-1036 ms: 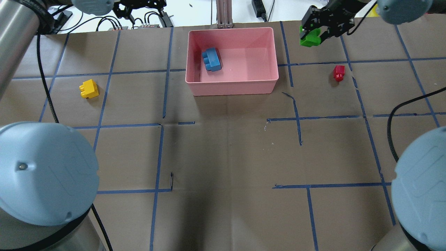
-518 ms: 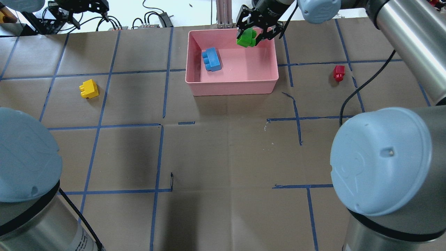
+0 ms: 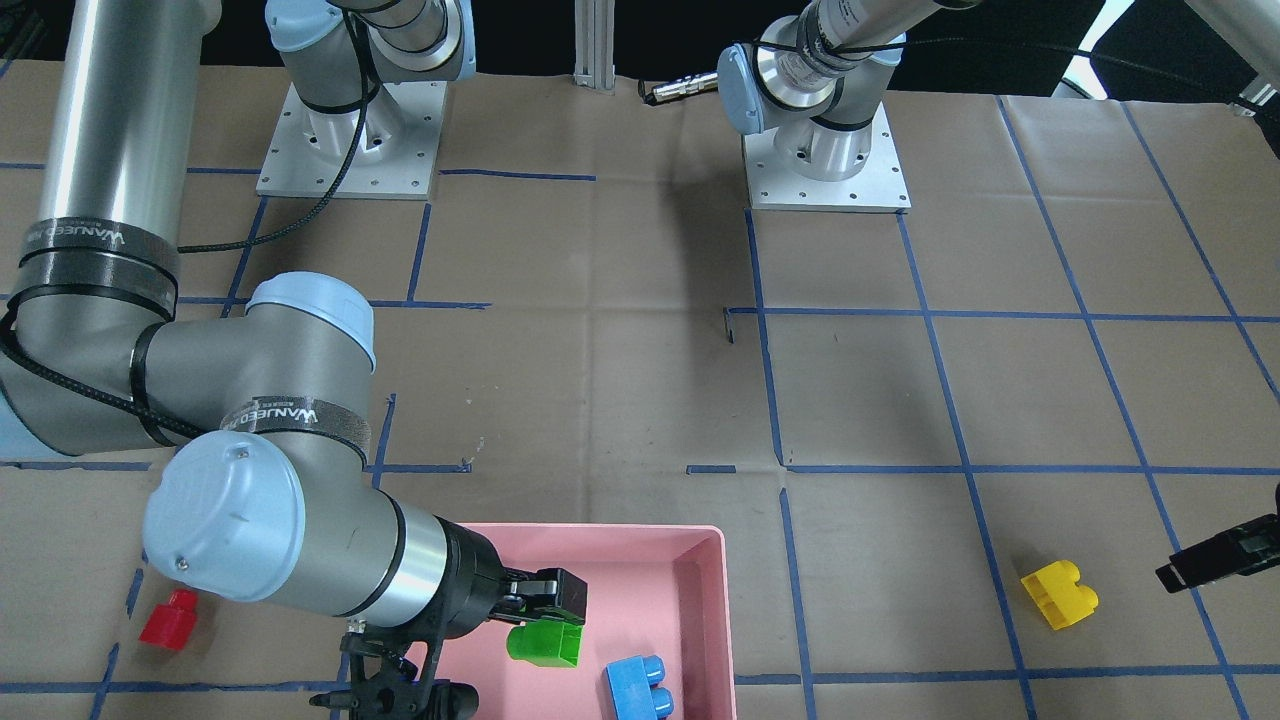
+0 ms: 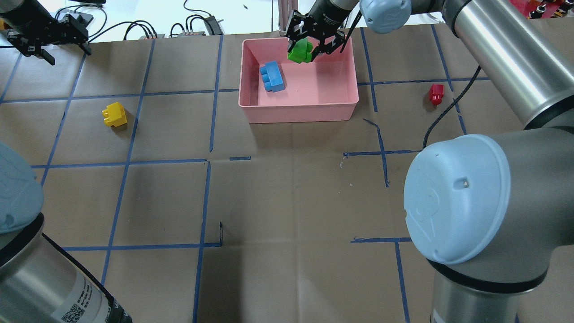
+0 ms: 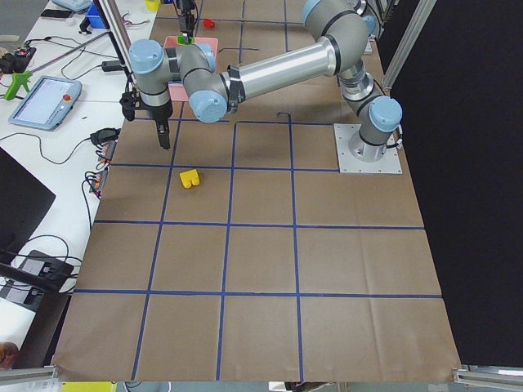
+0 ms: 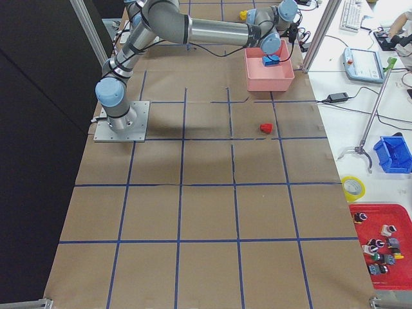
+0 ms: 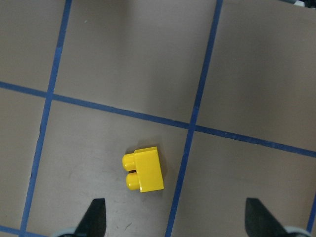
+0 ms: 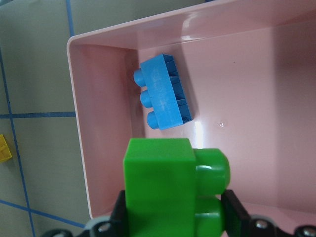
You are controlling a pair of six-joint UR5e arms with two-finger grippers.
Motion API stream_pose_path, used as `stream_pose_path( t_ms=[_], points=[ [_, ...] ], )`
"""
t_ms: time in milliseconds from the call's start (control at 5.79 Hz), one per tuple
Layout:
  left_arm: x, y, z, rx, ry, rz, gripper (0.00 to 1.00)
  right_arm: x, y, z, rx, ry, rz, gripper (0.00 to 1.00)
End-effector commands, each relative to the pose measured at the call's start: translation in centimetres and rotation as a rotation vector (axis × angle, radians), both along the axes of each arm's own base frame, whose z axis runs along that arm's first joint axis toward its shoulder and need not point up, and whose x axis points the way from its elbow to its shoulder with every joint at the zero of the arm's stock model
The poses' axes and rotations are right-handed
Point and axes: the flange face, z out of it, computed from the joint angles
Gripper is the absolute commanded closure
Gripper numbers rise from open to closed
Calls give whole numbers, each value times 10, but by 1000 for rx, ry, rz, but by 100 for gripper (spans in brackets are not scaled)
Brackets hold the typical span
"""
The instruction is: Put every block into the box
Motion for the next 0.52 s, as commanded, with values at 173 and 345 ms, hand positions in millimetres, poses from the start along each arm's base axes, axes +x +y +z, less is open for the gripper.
stream_pose_path(
  t_ms=[173, 345],
  points=[
    [-5, 17, -70, 72, 30, 131, 1, -1, 0, 3, -5, 15, -2, 0],
    [-8, 24, -94, 75, 28, 151, 1, -9, 1, 6, -16, 58, 5, 0]
  ],
)
